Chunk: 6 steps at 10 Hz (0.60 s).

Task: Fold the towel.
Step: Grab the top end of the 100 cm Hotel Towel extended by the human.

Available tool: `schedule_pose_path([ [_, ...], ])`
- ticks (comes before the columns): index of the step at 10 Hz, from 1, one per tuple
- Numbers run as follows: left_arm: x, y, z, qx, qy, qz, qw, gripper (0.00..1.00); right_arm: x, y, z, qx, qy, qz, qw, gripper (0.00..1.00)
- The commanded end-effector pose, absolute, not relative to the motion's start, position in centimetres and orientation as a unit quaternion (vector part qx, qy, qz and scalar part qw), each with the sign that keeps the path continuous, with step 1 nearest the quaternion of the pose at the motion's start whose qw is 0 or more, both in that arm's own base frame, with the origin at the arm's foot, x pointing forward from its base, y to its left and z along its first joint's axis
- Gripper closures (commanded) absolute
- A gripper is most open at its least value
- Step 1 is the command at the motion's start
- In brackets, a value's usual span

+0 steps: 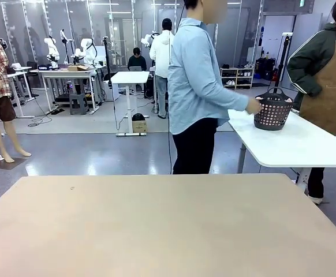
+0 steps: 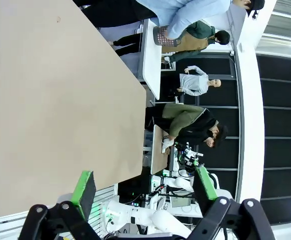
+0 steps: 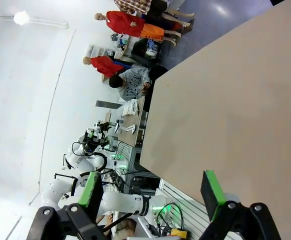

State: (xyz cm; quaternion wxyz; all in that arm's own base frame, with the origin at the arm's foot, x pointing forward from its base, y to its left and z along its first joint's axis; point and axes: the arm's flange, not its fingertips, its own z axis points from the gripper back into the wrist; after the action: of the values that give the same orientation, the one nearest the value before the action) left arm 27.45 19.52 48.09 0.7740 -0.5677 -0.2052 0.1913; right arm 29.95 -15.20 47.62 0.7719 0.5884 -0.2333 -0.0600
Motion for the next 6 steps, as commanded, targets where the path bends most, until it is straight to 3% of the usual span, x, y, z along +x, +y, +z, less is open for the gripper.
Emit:
schedule_pose_path([
  [1, 27.42, 19.54, 48.12, -0.570, -0.200, 0.186, 0.775, 0.00, 29.93, -15.29, 47.64, 0.591, -0.235, -0.056, 0.770, 0.00],
  [6, 27.42, 19.54, 48.12, -0.570, -0.200, 0.186, 0.775, 0.00, 29.93, -15.29, 47.64, 0.591, -0.235, -0.056, 0.770, 0.00],
])
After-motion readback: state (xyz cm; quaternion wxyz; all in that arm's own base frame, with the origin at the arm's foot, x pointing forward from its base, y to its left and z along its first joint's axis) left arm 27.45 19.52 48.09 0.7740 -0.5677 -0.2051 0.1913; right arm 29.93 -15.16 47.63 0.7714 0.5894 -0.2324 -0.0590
